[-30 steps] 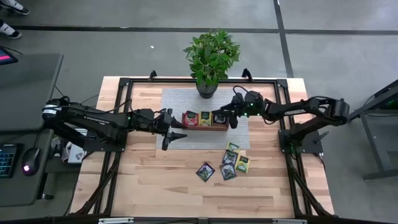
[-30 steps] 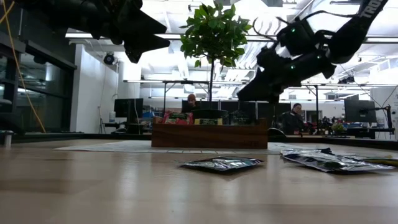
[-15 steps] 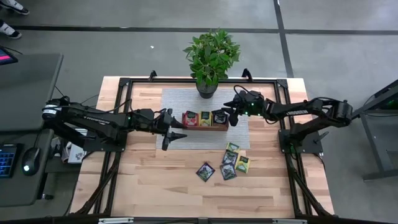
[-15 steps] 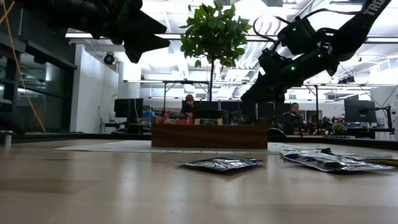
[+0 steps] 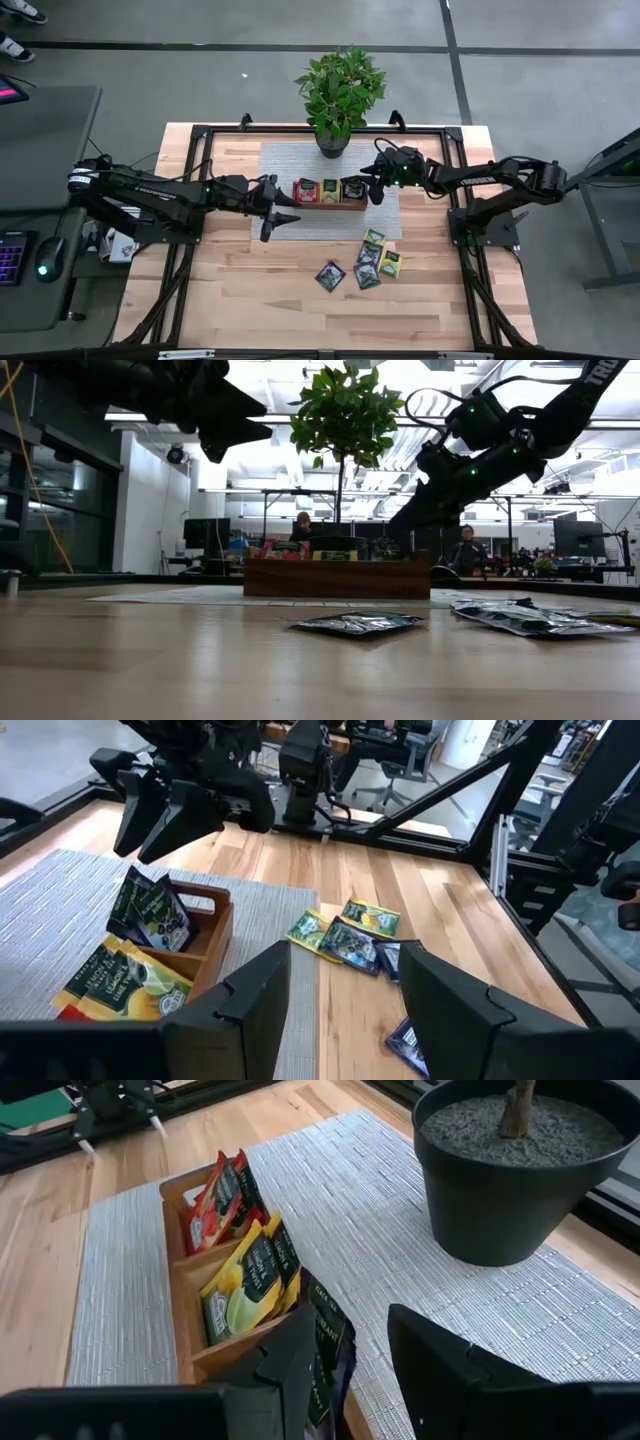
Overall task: Pick & Place Tea
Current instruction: Adjust the violet tea bag in the right section of the wooden organizer
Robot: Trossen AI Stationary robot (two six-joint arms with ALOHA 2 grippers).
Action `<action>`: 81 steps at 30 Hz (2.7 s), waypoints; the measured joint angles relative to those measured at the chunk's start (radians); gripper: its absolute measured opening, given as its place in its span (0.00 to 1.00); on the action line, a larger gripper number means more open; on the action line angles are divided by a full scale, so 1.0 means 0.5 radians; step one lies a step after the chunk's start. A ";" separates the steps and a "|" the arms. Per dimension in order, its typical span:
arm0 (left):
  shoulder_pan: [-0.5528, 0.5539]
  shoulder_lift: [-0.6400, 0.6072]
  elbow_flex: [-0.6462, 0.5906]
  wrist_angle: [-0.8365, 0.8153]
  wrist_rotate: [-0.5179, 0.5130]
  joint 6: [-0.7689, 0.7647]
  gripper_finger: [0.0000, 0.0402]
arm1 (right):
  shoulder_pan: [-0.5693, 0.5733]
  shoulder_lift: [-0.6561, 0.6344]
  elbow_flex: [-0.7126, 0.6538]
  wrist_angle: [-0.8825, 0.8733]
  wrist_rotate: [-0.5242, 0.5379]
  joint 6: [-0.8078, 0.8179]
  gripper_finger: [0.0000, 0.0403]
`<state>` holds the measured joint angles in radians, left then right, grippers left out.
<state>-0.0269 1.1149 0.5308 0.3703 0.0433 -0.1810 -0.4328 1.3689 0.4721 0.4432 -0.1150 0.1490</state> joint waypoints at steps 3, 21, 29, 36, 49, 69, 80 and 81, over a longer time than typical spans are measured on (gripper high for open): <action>0.000 0.000 0.000 -0.017 0.000 0.000 0.46 | -0.004 0.000 0.000 -0.013 0.002 0.007 0.31; 0.001 0.000 0.001 -0.076 0.014 0.007 0.46 | -0.103 0.157 0.222 -0.196 -0.150 -0.007 0.31; 0.001 0.000 0.001 -0.074 0.017 0.023 0.46 | -0.108 0.167 0.264 -0.403 -0.260 -0.090 0.31; 0.001 0.000 0.001 -0.074 0.018 0.038 0.46 | -0.108 0.167 0.264 -0.413 -0.262 -0.090 0.31; 0.001 0.000 0.001 -0.074 0.023 0.038 0.46 | -0.108 0.167 0.264 -0.464 -0.257 -0.091 0.15; 0.001 0.000 0.001 -0.074 0.043 0.037 0.46 | -0.106 0.167 0.118 -0.070 -0.256 0.080 0.00; 0.001 0.000 0.001 -0.076 0.053 0.038 0.46 | -0.022 0.166 -0.028 0.133 -0.145 0.187 0.00; 0.001 0.000 0.001 -0.076 0.054 0.038 0.46 | -0.014 0.166 -0.038 0.134 -0.118 0.191 0.00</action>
<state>-0.0265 1.1149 0.5312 0.3325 0.0701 -0.1622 -0.4396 1.4521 0.4530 0.5102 -0.1741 0.2443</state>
